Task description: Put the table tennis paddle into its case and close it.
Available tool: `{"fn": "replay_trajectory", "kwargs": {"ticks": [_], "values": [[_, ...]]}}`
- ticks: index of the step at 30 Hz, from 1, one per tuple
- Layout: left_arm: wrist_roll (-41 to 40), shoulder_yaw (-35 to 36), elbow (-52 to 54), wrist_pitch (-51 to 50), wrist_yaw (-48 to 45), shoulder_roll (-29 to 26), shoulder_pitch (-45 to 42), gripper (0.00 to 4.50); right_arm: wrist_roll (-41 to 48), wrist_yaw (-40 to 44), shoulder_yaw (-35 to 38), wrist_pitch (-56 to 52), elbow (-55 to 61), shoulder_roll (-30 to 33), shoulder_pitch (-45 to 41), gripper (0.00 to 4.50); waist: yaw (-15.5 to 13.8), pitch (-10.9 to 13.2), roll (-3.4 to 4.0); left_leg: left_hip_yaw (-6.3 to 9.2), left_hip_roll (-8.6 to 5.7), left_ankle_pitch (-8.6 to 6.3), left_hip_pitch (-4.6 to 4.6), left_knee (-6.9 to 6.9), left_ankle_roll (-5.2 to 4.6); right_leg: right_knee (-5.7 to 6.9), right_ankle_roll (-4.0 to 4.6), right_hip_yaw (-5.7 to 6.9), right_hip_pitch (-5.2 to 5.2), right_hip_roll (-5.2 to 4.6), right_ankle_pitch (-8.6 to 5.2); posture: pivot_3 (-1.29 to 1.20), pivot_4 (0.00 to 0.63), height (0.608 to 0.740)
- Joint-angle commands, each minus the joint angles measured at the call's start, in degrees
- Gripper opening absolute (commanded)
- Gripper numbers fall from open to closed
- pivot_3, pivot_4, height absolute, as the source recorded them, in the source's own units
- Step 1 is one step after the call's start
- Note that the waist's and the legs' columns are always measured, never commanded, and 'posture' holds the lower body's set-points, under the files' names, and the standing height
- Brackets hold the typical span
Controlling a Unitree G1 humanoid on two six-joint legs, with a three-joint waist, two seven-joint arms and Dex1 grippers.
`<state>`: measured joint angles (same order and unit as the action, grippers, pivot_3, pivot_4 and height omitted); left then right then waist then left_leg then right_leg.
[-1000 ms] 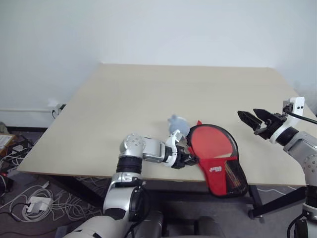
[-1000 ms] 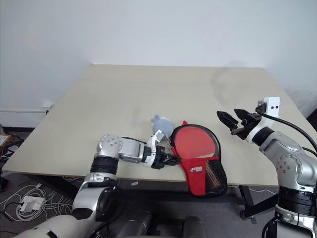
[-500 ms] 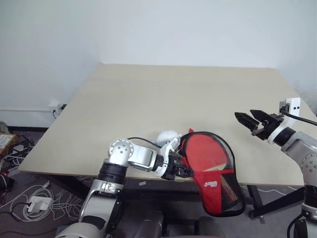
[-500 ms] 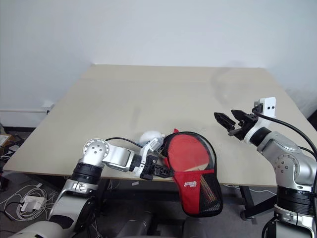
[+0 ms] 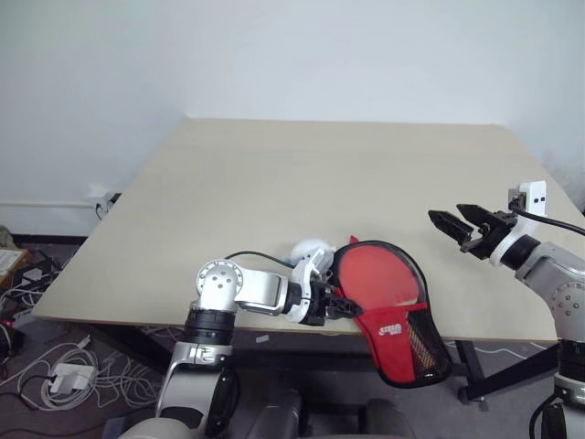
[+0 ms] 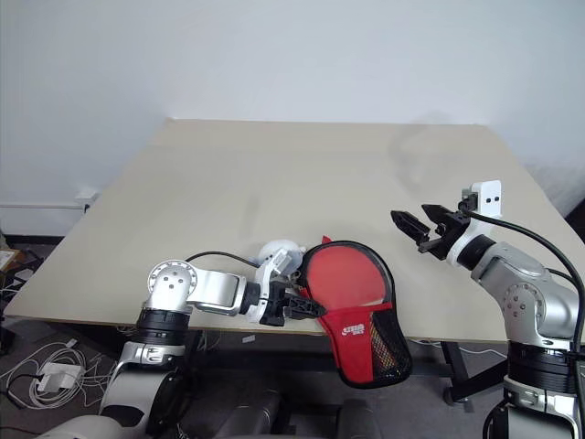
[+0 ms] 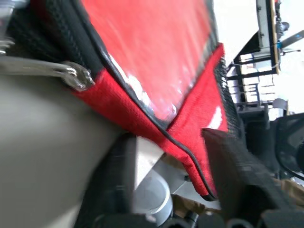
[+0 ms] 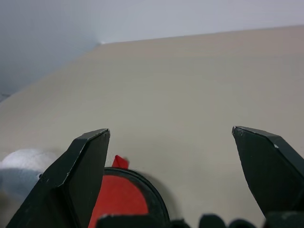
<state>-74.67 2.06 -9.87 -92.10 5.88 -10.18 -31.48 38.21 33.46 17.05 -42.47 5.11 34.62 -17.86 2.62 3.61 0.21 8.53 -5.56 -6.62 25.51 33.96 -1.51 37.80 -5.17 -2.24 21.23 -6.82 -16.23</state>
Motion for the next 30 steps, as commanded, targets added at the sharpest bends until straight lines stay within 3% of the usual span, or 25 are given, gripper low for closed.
{"fn": "replay_trajectory", "kwargs": {"ticks": [1, 4, 8, 11, 13, 16, 20, 26, 30], "values": [[-2.5, -0.5, 4.6, -0.4, -4.5, -3.8, -1.4, 2.28, 2.1, 2.7, -0.3, -1.7, 3.1, 1.1, -0.2, 4.50, 0.0, 0.0, 0.00, 0.00, 0.00, 0.00, 0.00, -0.01, 0.00, 0.00, 0.00, 0.00, 0.01, 0.00, 0.00, 0.00, 0.000, 0.740], [-0.8, -0.6, 12.3, 0.2, -10.2, -7.8, -1.1, 2.28, 2.7, 4.5, -2.2, -3.5, 5.9, 1.5, 1.0, 4.50, 0.0, 0.0, 0.01, -0.01, 0.00, 0.00, 0.02, -0.03, 0.00, 0.00, 0.03, 0.00, 0.05, 0.00, 0.00, 0.00, 0.000, 0.740], [6.9, -4.2, 24.5, 10.6, -22.9, -16.5, -0.6, 2.28, 3.6, 4.5, -5.8, -6.9, 9.0, 0.4, 1.4, 4.50, 0.0, 0.0, 0.04, -0.04, 0.03, -0.01, 0.00, -0.12, 0.01, -0.04, 0.24, -0.04, 0.06, -0.01, 0.01, 0.00, 0.000, 0.740], [13.5, -5.3, 27.3, 20.8, -32.7, -21.2, -1.3, 2.28, 1.6, 4.1, -10.2, -7.0, 10.4, -0.6, 1.5, 4.50, 0.0, 0.0, 0.06, -0.12, 0.03, -0.01, 0.01, -0.16, 0.02, -0.06, 0.35, -0.03, 0.09, -0.01, 0.03, 0.00, 0.000, 0.740], [22.1, -8.6, 25.0, 28.8, -37.7, -25.1, -3.1, 2.28, 1.1, 3.8, -12.9, -6.9, 10.5, -2.2, 1.0, 4.50, 0.0, 0.0, 0.07, -0.12, 0.03, -0.01, 0.01, -0.21, 0.02, -0.07, 0.36, -0.05, 0.12, -0.05, 0.02, 0.00, 0.000, 0.740], [30.0, -11.2, 19.9, 36.4, -42.6, -27.4, -5.1, 2.31, -0.4, 4.0, -15.8, -5.9, 9.8, -3.3, 0.6, 3.88, -0.1, 0.0, 0.09, -0.19, 0.01, -0.01, 0.01, -0.28, 0.02, -0.09, 0.34, -0.03, 0.15, -0.05, 0.01, 0.00, 0.000, 0.740], [39.1, -13.3, 10.9, 44.0, -45.5, -27.1, -8.0, 2.31, -3.7, 3.2, -18.9, -4.3, 7.1, -5.3, -0.4, 2.54, -0.1, 0.0, 0.08, -0.06, 0.00, -0.01, 0.02, -0.34, 0.02, -0.11, 0.13, -0.04, 0.18, -0.04, -0.09, 0.00, 0.000, 0.740], [46.4, -16.0, 3.4, 49.6, -50.7, -24.1, -10.0, 2.31, -8.0, 2.9, -22.5, -3.3, 4.4, -7.2, -2.0, 0.45, 0.0, 0.0, 0.07, -0.01, 0.06, 0.00, 0.01, -0.41, 0.03, -0.09, -0.01, 0.00, 0.25, 0.08, -0.02, 0.00, 0.000, 0.740], [48.4, -16.4, 0.9, 51.1, -53.4, -20.8, -10.0, 2.31, -10.9, 3.0, -24.5, -2.3, 2.5, -7.5, -2.0, 0.45, 0.0, 0.0, 0.05, -0.01, 0.03, 0.02, 0.00, -0.39, 0.03, -0.08, -0.03, 0.02, 0.22, 0.09, -0.01, 0.00, 0.000, 0.740]]}}
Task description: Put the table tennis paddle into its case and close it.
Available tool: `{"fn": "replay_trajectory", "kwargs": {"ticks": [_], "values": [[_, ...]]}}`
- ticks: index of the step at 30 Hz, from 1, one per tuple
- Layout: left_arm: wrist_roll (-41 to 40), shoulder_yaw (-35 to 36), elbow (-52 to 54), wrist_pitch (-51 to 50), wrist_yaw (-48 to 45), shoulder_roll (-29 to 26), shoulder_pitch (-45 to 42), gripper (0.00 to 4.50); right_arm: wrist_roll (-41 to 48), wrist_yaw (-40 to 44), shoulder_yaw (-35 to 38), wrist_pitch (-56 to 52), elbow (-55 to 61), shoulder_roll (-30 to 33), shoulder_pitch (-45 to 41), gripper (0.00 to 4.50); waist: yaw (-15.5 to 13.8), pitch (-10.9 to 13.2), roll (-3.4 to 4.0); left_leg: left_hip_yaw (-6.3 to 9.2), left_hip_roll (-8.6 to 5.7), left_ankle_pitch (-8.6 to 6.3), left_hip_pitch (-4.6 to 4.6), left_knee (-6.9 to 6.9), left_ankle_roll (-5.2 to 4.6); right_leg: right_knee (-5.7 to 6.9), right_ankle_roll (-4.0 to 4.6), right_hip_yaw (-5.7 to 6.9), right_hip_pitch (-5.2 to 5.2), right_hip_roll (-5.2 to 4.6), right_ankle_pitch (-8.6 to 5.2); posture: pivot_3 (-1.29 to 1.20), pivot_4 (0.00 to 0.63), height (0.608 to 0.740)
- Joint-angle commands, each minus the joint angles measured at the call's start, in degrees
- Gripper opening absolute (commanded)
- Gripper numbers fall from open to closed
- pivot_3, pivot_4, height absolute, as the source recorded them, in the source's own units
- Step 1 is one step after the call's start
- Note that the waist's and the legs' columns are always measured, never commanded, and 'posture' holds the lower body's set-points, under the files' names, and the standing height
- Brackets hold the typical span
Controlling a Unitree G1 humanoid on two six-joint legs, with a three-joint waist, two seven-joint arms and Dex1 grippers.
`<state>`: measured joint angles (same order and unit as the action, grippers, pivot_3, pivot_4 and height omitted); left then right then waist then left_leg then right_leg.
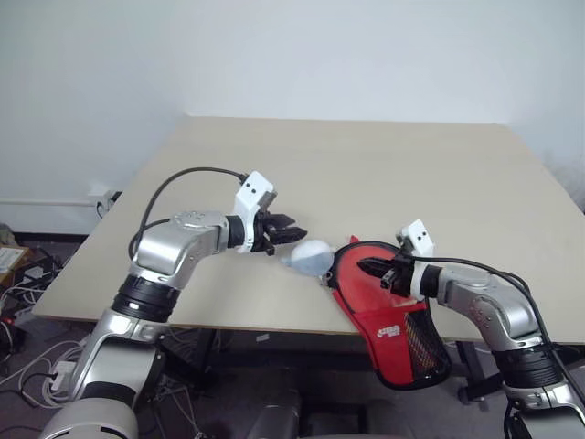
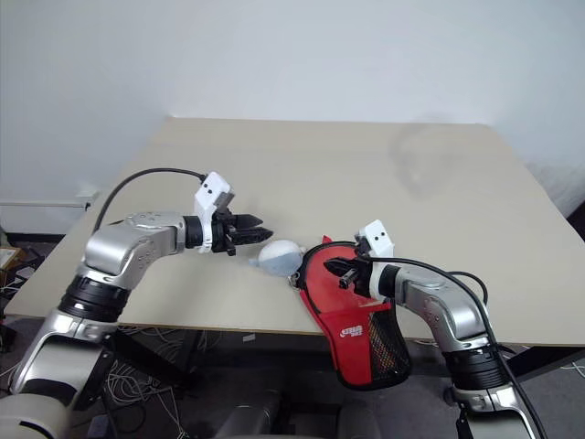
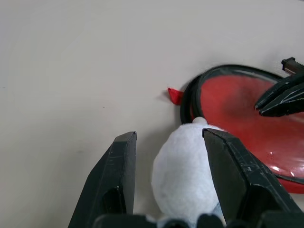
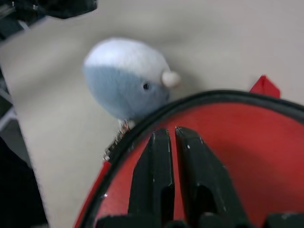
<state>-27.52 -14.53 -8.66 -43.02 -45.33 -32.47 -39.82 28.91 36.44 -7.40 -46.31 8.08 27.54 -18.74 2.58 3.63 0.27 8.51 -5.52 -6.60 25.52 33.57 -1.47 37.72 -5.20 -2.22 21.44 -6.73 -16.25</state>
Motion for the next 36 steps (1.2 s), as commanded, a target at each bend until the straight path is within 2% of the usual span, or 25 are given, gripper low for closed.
{"fn": "replay_trajectory", "kwargs": {"ticks": [1, 2, 5, 8, 10, 17, 28, 31, 36], "values": [[1.9, -0.1, -0.7, 2.7, -2.9, 2.2, -1.5, 2.31, -1.9, 0.0, -0.1, 1.8, -0.9, -0.6, -1.1, 0.45, 0.0, 0.0, -0.02, 0.01, 0.00, 0.00, 0.00, 0.00, 0.00, 0.00, 0.00, 0.01, 0.00, 0.00, 0.00, 0.00, 0.000, 0.740], [2.8, -0.5, -1.1, 3.4, -3.2, 2.8, -1.3, 2.31, -2.1, 0.0, -0.1, 1.9, -1.2, -0.9, -1.2, 0.45, 0.0, 0.0, -0.02, 0.01, 0.00, 0.00, 0.01, 0.02, 0.00, 0.01, 0.00, 0.01, 0.00, 0.00, 0.00, 0.00, 0.000, 0.740], [3.9, -0.2, -2.2, 3.8, -4.4, 4.5, -1.2, 2.86, -3.0, 0.0, -0.2, 2.0, -2.0, -1.7, -1.4, 0.42, 0.1, 0.0, -0.02, 0.02, 0.00, 0.00, 0.00, 0.03, 0.00, 0.03, -0.01, 0.01, 0.00, 0.02, 0.00, 0.00, 0.000, 0.740], [4.9, -0.8, -2.3, 2.8, -6.3, 4.8, -1.3, 3.92, -3.9, -0.3, -0.3, 2.1, -2.5, -2.3, -1.5, 0.42, 0.1, 0.0, -0.02, 0.03, 0.00, 0.01, -0.02, 0.04, 0.00, 0.05, -0.02, 0.00, 0.00, 0.06, 0.01, 0.00, 0.000, 0.740], [6.3, -1.9, -2.3, 3.0, -7.6, 4.4, -1.2, 4.46, -4.2, -0.4, -0.1, 2.1, -2.5, -2.7, -1.4, 0.42, 0.1, 0.0, -0.02, 0.02, 0.00, 0.01, -0.02, 0.07, 0.00, 0.05, -0.02, 0.00, -0.01, 0.08, 0.00, 0.00, 0.000, 0.740], [13.5, -4.5, -4.7, 8.8, -8.9, 3.5, -1.0, 4.46, -5.4, -0.5, 0.2, 2.1, -2.5, -3.1, -0.8, 0.42, 0.1, 0.0, -0.01, 0.02, 0.00, 0.01, -0.03, 0.15, 0.00, 0.07, -0.02, 0.01, -0.05, 0.10, 0.01, 0.00, 0.000, 0.740], [17.1, -2.7, -17.8, 11.3, -6.9, 9.4, -4.4, 4.46, -9.5, -0.2, -2.9, 2.3, -3.6, -2.8, -0.9, 0.42, 0.1, 0.0, -0.04, 0.04, -0.02, 0.01, -0.05, 0.28, -0.01, 0.11, -0.05, 0.04, -0.13, 0.16, 0.01, 0.00, 0.000, 0.740], [16.5, -2.2, -19.4, 10.1, -7.7, 10.2, -4.9, 3.89, -10.9, -0.5, -3.7, 2.2, -4.3, -2.8, -1.0, 0.42, 0.1, 0.0, -0.07, 0.05, -0.02, 0.01, -0.08, 0.29, -0.01, 0.11, -0.05, 0.04, -0.16, 0.17, 0.01, 0.00, 0.000, 0.740], [16.9, -2.0, -19.7, 9.8, -9.6, 10.0, -5.9, 2.23, -13.0, -0.5, -4.8, 2.3, -5.2, -2.4, -1.0, 0.42, 0.1, -0.1, -0.10, 0.05, 0.00, 0.01, -0.14, 0.30, -0.01, 0.12, -0.06, 0.04, -0.21, 0.19, 0.03, 0.00, 0.000, 0.740]]}}
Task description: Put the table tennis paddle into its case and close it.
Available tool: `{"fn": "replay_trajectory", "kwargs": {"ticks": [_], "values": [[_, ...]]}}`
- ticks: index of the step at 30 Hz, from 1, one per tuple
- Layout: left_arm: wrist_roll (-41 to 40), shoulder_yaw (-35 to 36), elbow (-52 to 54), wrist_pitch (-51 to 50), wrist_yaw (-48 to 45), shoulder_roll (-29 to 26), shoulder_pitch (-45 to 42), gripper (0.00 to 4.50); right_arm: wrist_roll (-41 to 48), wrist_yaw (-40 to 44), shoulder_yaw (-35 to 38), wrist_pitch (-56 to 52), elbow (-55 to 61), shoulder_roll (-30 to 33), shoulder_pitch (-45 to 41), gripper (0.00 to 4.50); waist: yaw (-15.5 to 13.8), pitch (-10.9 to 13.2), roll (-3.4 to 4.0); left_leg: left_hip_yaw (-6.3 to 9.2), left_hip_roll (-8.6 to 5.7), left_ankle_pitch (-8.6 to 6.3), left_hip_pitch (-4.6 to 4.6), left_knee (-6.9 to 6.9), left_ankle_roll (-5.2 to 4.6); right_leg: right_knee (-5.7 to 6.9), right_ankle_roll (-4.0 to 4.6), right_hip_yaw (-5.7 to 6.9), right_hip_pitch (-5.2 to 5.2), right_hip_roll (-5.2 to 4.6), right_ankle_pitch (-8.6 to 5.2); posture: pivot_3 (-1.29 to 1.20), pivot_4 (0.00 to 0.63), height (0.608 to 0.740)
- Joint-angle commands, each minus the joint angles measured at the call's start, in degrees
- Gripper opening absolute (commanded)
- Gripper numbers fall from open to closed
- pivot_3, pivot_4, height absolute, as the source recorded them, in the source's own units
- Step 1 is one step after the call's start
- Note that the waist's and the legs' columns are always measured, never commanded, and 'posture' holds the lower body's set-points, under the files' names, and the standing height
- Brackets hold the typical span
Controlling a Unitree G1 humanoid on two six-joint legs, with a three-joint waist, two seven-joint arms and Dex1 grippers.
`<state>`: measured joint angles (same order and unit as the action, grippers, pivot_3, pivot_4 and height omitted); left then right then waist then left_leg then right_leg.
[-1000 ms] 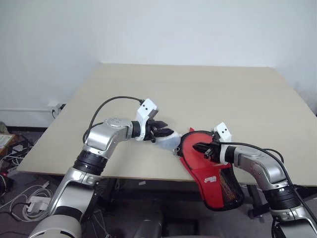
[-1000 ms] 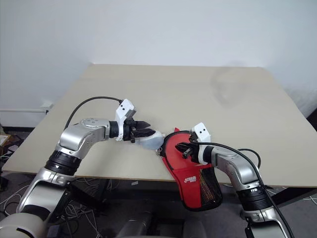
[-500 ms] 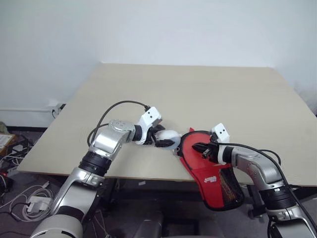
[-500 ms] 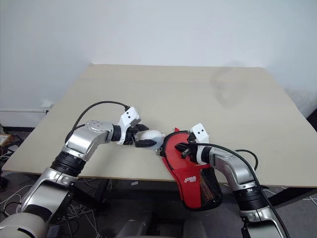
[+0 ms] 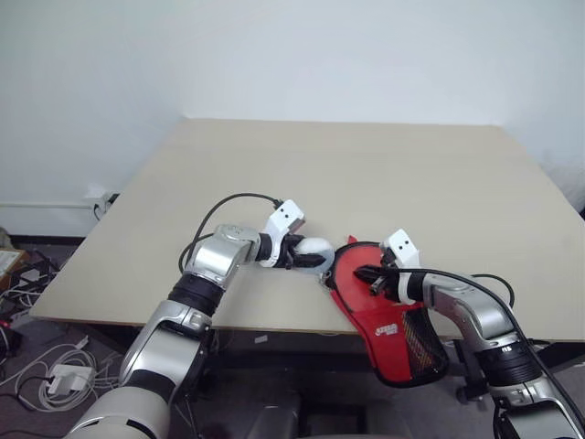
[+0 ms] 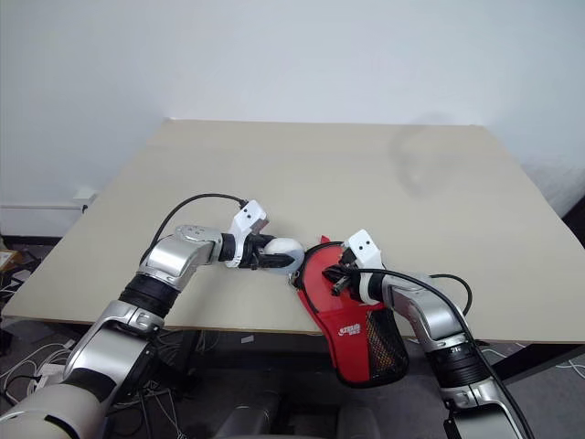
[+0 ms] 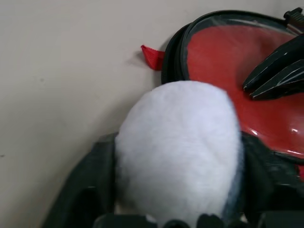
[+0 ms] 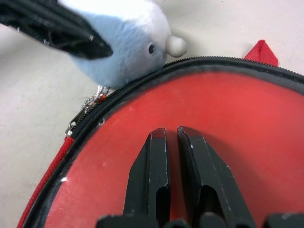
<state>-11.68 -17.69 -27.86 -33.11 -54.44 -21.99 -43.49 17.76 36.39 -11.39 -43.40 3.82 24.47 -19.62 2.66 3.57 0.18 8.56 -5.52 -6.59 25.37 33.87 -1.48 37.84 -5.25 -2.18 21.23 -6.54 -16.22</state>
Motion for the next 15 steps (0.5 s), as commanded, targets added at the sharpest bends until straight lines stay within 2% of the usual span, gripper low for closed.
{"fn": "replay_trajectory", "kwargs": {"ticks": [1, 4, 7, 9, 15], "values": [[1.2, 1.3, -0.8, -0.3, -0.7, -0.6, -2.7, 1.91, -2.1, -0.5, -1.0, -0.7, -0.9, 0.8, -0.1, 0.42, 0.0, 0.0, -0.02, 0.00, 0.00, 0.00, 0.00, 0.00, 0.00, 0.00, 0.00, 0.00, 0.00, 0.00, 0.00, 0.00, 0.000, 0.740], [2.2, 0.9, -1.5, 0.4, -1.5, -1.1, -3.7, 1.10, -2.5, -0.5, -1.4, -0.7, -0.9, 0.8, 0.1, 0.42, 0.0, 0.0, -0.03, 0.01, 0.00, 0.00, -0.01, 0.01, 0.00, 0.00, -0.01, 0.00, 0.00, 0.01, 0.01, 0.00, 0.000, 0.740], [3.3, 1.6, -4.6, 1.1, -0.7, -0.4, -5.9, 0.52, -3.1, -0.7, -1.6, -1.3, -1.2, 0.9, 0.2, 0.42, 0.0, 0.0, -0.03, 0.01, -0.01, 0.00, -0.01, 0.02, 0.00, 0.00, 0.00, -0.01, -0.01, 0.06, 0.02, 0.00, 0.000, 0.740], [3.7, 2.7, -7.8, 2.1, 0.8, 0.4, -8.1, 0.36, -4.0, -0.9, -2.4, -1.5, -1.6, 1.2, 0.4, 0.42, 0.0, 0.0, -0.04, 0.02, -0.01, 0.00, -0.02, 0.04, 0.00, 0.00, -0.01, 0.00, -0.02, 0.08, 0.03, 0.00, 0.000, 0.740], [5.2, 4.2, -17.0, 6.9, 3.6, 2.5, -13.9, 0.36, -5.4, -0.8, -3.6, -1.5, -1.5, 1.2, 0.9, 0.42, 0.0, 0.0, -0.08, 0.03, -0.01, 0.00, -0.02, 0.09, 0.01, -0.01, -0.03, -0.01, -0.03, 0.18, 0.10, 0.00, 0.000, 0.740]]}}
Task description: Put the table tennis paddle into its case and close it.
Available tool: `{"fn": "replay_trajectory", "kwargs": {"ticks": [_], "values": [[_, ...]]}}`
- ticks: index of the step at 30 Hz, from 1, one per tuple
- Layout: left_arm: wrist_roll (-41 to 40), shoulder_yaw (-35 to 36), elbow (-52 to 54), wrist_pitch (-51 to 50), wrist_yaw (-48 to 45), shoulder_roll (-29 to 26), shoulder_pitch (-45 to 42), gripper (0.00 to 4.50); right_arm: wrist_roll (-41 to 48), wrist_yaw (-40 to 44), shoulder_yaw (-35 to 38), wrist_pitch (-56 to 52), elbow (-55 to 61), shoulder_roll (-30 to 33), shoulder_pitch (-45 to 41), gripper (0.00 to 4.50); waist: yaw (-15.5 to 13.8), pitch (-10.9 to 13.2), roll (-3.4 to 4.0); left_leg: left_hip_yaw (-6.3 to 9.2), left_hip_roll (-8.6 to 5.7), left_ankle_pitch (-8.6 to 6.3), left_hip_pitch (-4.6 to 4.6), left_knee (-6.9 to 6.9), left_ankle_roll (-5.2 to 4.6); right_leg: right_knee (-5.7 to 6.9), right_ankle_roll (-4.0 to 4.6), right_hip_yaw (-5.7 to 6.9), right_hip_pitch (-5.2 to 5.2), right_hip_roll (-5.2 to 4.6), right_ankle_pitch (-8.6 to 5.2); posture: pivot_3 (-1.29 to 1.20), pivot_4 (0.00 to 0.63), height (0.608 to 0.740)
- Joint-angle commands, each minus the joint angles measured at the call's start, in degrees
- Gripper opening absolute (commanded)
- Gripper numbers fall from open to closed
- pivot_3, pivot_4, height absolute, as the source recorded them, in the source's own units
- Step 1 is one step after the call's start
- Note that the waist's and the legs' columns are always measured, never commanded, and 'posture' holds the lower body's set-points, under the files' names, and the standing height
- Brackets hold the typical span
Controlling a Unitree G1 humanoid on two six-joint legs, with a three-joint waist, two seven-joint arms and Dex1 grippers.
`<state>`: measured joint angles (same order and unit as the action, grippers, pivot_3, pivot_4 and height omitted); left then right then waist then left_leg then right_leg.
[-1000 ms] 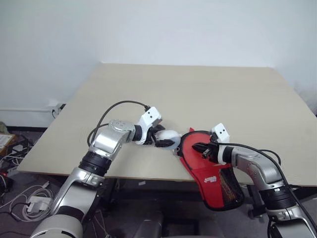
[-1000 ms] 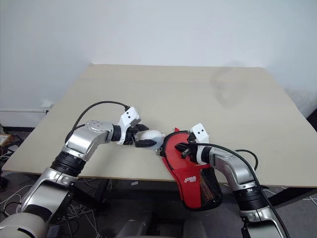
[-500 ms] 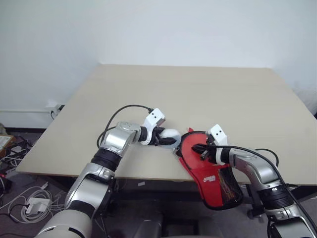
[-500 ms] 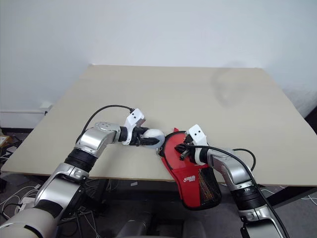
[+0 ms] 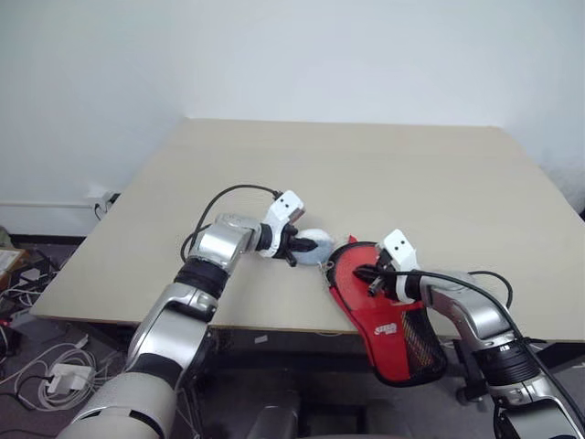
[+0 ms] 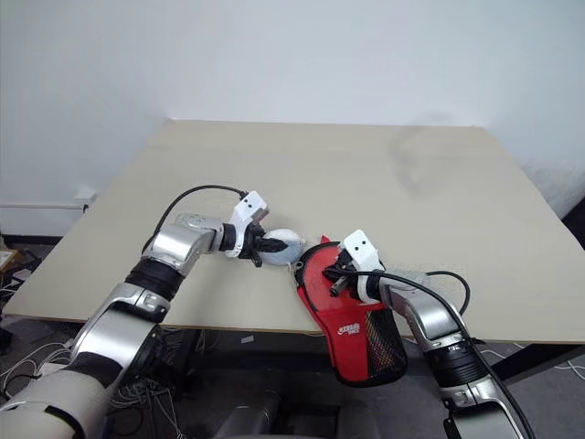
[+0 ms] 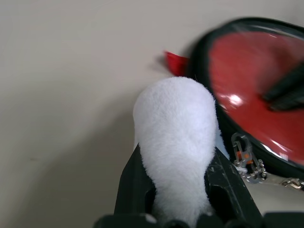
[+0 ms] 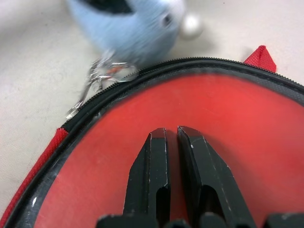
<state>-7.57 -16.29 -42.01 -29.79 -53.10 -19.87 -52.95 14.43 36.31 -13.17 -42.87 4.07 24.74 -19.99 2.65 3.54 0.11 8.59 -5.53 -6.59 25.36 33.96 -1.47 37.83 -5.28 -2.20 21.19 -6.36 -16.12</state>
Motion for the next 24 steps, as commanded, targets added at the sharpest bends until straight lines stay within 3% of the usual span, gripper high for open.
{"fn": "replay_trajectory", "kwargs": {"ticks": [1, 6, 16, 24], "values": [[1.4, 3.0, -4.6, 4.4, 2.6, 0.8, -5.4, 0.36, -2.4, -0.6, -2.1, -2.0, -1.6, 1.0, 1.4, 0.42, 0.0, 0.0, -0.02, 0.01, 0.00, 0.00, 0.00, 0.00, 0.00, 0.00, 0.00, 0.00, 0.00, 0.00, 0.00, 0.00, 0.000, 0.740], [2.6, 4.1, -11.4, 8.8, 3.7, 2.7, -9.4, 0.36, -3.1, -0.8, -2.5, -2.0, -1.0, 1.0, 2.0, 0.42, 0.0, 0.0, -0.03, -0.01, 0.00, 0.00, 0.00, 0.02, 0.00, 0.00, -0.01, 0.00, -0.01, 0.01, 0.00, 0.00, 0.000, 0.740], [6.4, 6.9, -28.5, 19.8, 16.4, 9.8, -18.8, 0.36, -2.7, -1.7, -2.2, -2.6, 1.7, 1.1, 3.7, 0.42, 0.0, 0.0, -0.12, -0.01, -0.02, 0.00, 0.02, 0.10, 0.00, 0.00, -0.04, 0.03, -0.05, 0.01, 0.00, 0.00, 0.000, 0.740], [8.1, 10.9, -33.3, 23.9, 25.2, 14.9, -23.7, 0.36, -2.4, -2.7, -2.3, -3.3, 4.1, 1.1, 5.8, 0.42, 0.0, 0.0, -0.16, -0.03, -0.03, 0.00, 0.04, 0.14, 0.00, 0.00, -0.08, 0.07, -0.07, 0.02, 0.02, 0.00, 0.000, 0.740]]}}
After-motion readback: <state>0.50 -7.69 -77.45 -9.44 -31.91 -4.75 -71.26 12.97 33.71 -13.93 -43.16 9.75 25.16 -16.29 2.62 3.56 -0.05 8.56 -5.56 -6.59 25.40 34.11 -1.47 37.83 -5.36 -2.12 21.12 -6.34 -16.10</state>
